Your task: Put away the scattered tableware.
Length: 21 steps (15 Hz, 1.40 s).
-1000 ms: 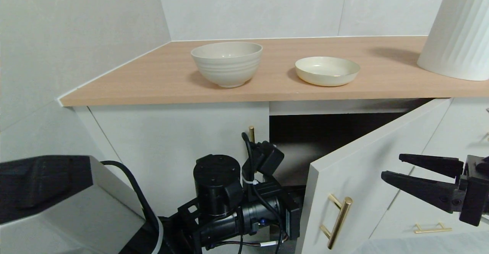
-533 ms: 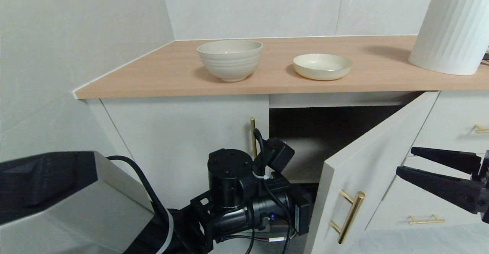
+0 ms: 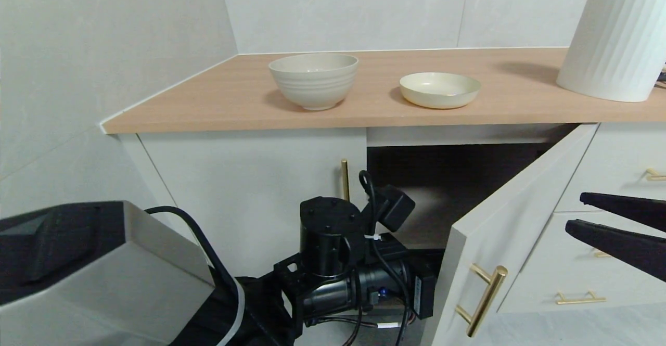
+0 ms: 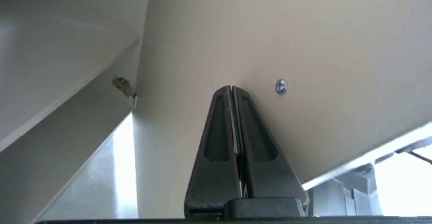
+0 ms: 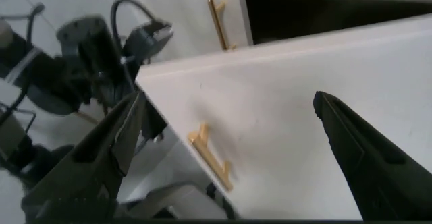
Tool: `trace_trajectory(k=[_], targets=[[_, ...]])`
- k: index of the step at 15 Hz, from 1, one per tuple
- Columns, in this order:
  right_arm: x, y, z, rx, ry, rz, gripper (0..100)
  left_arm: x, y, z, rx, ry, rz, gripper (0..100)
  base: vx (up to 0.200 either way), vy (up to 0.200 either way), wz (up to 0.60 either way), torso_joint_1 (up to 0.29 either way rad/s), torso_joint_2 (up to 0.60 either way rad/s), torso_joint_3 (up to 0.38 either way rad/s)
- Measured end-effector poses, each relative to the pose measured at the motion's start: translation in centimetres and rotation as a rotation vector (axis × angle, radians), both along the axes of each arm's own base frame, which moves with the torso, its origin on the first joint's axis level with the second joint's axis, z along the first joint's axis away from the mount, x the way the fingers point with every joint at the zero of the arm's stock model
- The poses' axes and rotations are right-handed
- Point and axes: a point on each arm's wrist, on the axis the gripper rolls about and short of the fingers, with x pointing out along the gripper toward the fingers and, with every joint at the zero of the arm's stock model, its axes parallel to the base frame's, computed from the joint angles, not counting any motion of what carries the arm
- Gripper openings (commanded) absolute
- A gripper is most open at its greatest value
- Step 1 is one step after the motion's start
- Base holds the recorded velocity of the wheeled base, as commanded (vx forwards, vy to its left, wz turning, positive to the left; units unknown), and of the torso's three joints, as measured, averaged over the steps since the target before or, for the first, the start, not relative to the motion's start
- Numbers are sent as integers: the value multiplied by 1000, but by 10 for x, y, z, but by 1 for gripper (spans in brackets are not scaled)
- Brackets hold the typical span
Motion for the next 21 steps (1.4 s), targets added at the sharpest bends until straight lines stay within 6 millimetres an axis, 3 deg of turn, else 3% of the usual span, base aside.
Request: trace_trajectory(k=[5,8,17,21], targets=[[-9,-4,13,17,-38,-2,100,-2,-12,11,11,7,-14,0,-160,0,0,5,3,0],[-12,-6,17,25,-58,-5,100,-7,-17,13,2,2,-38,0,0,0,0,0,0,0],[-18,-8,26,44,-101,-6,100,6,-35,6,28,19,-21,0,0,0,0,0,0,0],[-20,-9,41,68,-148,-8,100,-5,-46,9,30,15,-39,0,-50,0,0,-1,1,-1]])
